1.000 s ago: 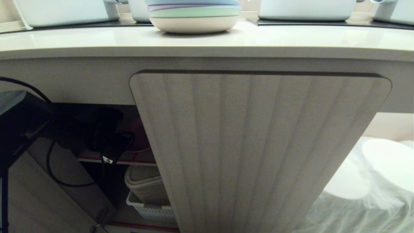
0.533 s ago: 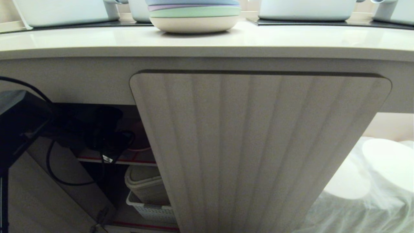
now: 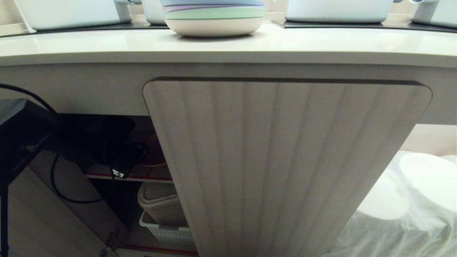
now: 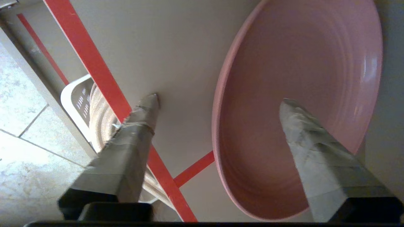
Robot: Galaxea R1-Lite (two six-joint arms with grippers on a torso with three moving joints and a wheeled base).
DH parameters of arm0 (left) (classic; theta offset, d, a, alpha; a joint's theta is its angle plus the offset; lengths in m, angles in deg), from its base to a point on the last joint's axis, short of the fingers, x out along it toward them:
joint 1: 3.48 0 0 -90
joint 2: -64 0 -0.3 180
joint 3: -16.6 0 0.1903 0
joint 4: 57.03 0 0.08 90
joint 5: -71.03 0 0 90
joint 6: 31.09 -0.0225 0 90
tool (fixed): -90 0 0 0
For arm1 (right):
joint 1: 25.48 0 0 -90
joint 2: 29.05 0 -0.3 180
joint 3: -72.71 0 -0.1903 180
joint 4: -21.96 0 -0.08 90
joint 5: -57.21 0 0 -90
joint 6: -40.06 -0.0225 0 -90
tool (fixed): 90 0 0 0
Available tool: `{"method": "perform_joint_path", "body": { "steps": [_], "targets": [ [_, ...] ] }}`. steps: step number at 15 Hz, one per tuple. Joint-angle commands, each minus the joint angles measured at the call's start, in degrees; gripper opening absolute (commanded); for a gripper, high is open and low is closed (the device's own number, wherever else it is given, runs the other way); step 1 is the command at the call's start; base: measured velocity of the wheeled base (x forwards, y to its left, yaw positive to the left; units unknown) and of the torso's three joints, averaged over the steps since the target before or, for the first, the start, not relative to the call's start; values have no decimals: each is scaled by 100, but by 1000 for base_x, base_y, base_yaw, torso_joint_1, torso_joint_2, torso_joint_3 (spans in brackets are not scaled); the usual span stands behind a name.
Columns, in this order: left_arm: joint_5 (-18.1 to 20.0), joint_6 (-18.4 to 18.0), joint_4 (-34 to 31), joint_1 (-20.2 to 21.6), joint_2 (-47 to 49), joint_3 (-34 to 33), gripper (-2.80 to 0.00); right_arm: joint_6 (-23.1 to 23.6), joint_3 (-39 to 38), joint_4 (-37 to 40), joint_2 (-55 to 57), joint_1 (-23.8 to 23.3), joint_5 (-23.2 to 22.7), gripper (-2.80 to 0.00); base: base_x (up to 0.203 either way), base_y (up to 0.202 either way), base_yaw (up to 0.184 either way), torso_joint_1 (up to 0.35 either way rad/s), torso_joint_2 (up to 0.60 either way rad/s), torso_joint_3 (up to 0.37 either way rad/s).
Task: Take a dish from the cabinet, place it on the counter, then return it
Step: Put it back into the cabinet
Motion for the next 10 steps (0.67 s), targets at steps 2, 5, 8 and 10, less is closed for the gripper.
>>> {"method": "perform_joint_path", "body": {
  "steps": [2,5,8,10],
  "targets": [
    [-5,36,-12,-6,-106,-51,0,-2,0,0,0,1,2,-280,0,0,0,0,0,0],
    [-14,30,-6,3,-171,-174,0,-2,0,-8,0,1,2,-280,0,0,0,0,0,0],
    [-19,28,-6,11,-237,-371,0,-2,0,0,0,1,2,-280,0,0,0,0,0,0],
    [-6,10,11,12,-339,-489,0,-2,8,0,0,1,2,-280,0,0,0,0,0,0]
  ]
}}
